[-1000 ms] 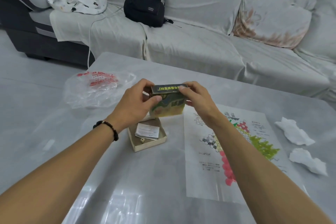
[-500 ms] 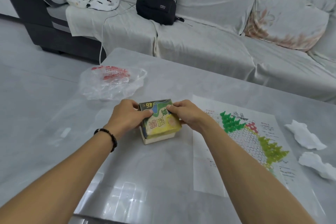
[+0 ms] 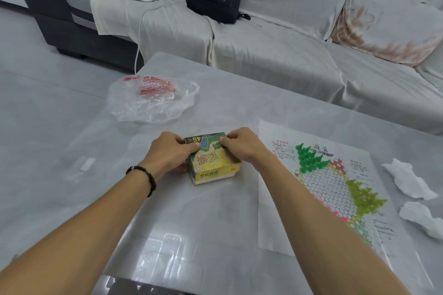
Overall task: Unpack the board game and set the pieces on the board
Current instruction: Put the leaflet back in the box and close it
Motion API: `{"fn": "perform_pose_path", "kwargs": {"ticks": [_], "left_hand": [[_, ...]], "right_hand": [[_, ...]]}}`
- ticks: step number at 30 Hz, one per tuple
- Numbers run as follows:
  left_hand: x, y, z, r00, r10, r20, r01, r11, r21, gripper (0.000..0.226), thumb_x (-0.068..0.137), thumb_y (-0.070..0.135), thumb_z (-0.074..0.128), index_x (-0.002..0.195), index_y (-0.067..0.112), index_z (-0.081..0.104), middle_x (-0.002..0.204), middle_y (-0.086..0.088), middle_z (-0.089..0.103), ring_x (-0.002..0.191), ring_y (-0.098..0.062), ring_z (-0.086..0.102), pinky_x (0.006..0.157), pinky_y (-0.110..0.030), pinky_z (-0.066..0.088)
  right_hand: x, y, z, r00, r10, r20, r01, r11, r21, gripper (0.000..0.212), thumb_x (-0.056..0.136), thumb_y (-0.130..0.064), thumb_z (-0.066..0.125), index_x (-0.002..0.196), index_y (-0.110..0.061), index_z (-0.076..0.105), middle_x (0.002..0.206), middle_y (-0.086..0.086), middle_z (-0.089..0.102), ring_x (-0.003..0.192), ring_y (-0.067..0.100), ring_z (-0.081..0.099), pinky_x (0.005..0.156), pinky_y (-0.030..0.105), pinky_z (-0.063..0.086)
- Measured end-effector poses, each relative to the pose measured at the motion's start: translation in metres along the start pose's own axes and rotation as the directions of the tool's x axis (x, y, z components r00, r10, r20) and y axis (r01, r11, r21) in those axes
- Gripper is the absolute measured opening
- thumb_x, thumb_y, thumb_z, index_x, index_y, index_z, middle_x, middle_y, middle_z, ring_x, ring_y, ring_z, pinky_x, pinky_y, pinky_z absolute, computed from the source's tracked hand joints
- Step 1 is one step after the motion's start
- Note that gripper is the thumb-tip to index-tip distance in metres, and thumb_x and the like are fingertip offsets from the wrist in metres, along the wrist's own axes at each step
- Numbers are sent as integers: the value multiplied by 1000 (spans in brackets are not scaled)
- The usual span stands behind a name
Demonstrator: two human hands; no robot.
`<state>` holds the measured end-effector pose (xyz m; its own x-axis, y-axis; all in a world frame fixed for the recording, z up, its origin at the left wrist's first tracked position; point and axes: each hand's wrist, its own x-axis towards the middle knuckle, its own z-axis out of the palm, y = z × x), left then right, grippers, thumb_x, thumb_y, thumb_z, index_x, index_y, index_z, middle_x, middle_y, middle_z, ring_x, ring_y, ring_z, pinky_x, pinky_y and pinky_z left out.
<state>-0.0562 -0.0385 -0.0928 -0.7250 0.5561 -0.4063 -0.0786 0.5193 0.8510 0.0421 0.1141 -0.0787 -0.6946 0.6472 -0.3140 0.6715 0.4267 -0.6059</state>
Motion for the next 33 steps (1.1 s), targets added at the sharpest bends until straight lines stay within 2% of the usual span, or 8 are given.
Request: {"fn": "perform_pose_path", "kwargs": {"ticks": [4,8,11,16,21,24,27,33], "left_hand": [[-4,0,-1,1000,18,0,-18,1000,10,26,82,33,75,87,12,61,88,-4,70,63,-18,71,60,-31,60],[-14,3,1,997,50,54,-55,995,80,32,75,36,81,79,23,52,88,1,66,70,-21,71,66,-37,61],[-16,0,4,997,41,65,-48,994,98,34,77,36,79,79,26,46,87,5,62,74,-22,70,68,-37,60],[-13,-7,9,996,77,41,-83,986,147,77,72,41,81,135,11,49,120,-4,64,100,-25,66,89,-41,54],[-14,-11,16,978,182,101,-198,962,185,14,82,37,72,92,29,67,90,8,70,83,-12,66,79,-34,56],[-14,-13,23,965,255,67,-262,898,353,19,87,38,66,100,25,66,90,9,66,81,-10,62,70,-28,51],[-12,-18,28,916,399,42,-368,794,484,40,89,36,63,126,25,57,120,1,55,98,-18,59,82,-35,51],[-16,-27,16,839,444,315,-537,578,614,78,81,61,61,146,30,33,154,10,21,133,-13,32,99,-34,43]], "right_hand": [[-8,5,0,997,55,61,-56,998,14,40,94,-38,53,73,-5,60,64,7,56,56,23,56,51,29,49],[-15,12,-3,990,118,77,-121,992,42,50,92,-44,53,95,4,68,84,16,71,75,34,71,65,43,61],[-23,16,-8,979,169,112,-179,979,93,53,90,-49,57,95,3,68,84,17,73,63,28,69,65,39,61],[-38,26,-12,957,216,195,-265,925,273,44,91,-41,63,98,2,69,84,19,74,63,26,69,74,39,61],[-45,38,-11,953,238,186,-283,919,275,25,88,-31,69,81,-7,66,66,7,69,57,18,63,70,35,60],[-41,40,-5,970,231,70,-241,944,225,24,83,-25,75,96,-9,62,88,10,68,67,20,64,63,35,59],[-35,42,2,990,133,-37,-122,969,215,58,81,-19,74,134,-19,50,115,10,65,89,25,69,70,40,61],[-36,44,8,996,73,-59,-61,981,183,65,76,-28,77,134,-26,49,121,10,63,99,27,67,82,43,58]]}}
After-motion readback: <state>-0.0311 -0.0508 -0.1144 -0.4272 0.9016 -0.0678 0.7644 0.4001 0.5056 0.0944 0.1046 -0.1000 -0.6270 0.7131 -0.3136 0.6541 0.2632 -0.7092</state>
